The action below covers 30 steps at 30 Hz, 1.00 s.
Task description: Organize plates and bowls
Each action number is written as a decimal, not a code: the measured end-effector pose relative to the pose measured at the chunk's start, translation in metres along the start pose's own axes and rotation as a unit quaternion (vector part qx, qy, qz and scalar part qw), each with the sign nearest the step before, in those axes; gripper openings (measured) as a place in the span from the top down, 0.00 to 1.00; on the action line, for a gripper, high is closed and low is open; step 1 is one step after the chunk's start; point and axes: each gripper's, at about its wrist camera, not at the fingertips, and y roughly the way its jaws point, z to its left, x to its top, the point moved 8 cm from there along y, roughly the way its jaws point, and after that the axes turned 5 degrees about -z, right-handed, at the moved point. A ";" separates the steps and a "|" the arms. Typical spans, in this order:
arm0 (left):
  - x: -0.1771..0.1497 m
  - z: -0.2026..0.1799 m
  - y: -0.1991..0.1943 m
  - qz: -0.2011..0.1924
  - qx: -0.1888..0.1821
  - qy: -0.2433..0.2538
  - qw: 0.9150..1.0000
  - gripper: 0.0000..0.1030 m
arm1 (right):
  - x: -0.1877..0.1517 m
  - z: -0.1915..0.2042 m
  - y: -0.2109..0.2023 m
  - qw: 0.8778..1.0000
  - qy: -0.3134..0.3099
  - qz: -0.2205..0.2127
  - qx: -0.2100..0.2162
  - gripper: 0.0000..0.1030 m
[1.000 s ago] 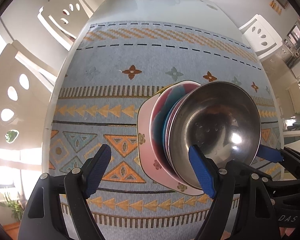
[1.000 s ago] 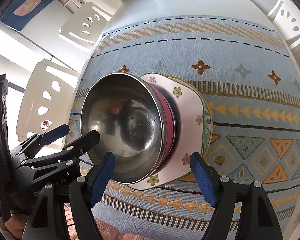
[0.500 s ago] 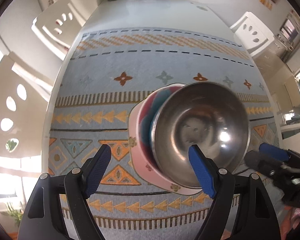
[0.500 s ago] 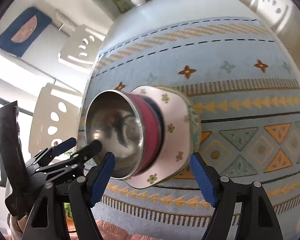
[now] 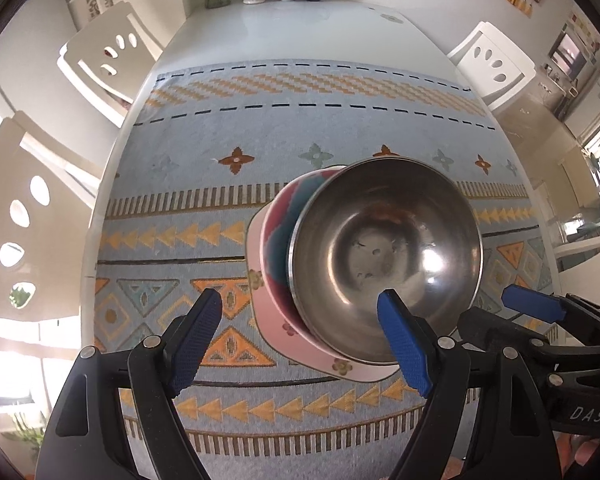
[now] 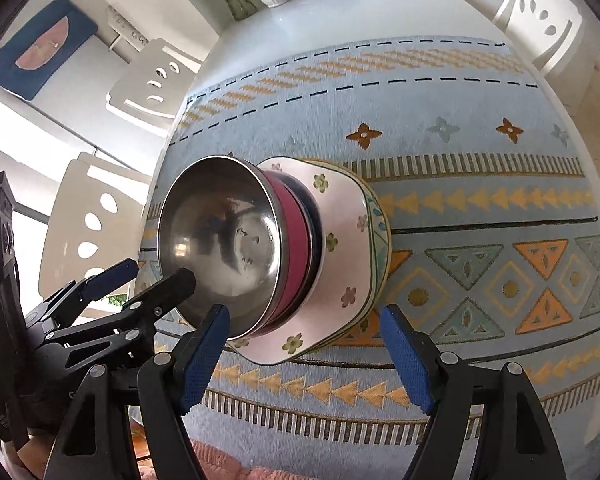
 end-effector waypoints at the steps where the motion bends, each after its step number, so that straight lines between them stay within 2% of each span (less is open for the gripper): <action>1: 0.000 0.002 0.000 0.001 0.001 -0.003 1.000 0.24 | 0.000 0.001 0.000 1.000 -0.001 0.000 0.000 0.26; 17: 0.002 0.013 0.003 0.003 0.000 -0.025 1.000 0.24 | 0.002 0.008 0.009 1.000 -0.014 0.009 0.005 0.26; 27: 0.001 0.012 0.004 0.007 0.002 -0.017 1.000 0.23 | 0.003 0.012 0.014 1.000 -0.024 0.016 0.008 0.26; 30: -0.001 0.014 0.005 0.009 0.003 -0.021 1.000 0.18 | 0.002 0.011 0.016 0.999 -0.024 0.020 0.007 0.26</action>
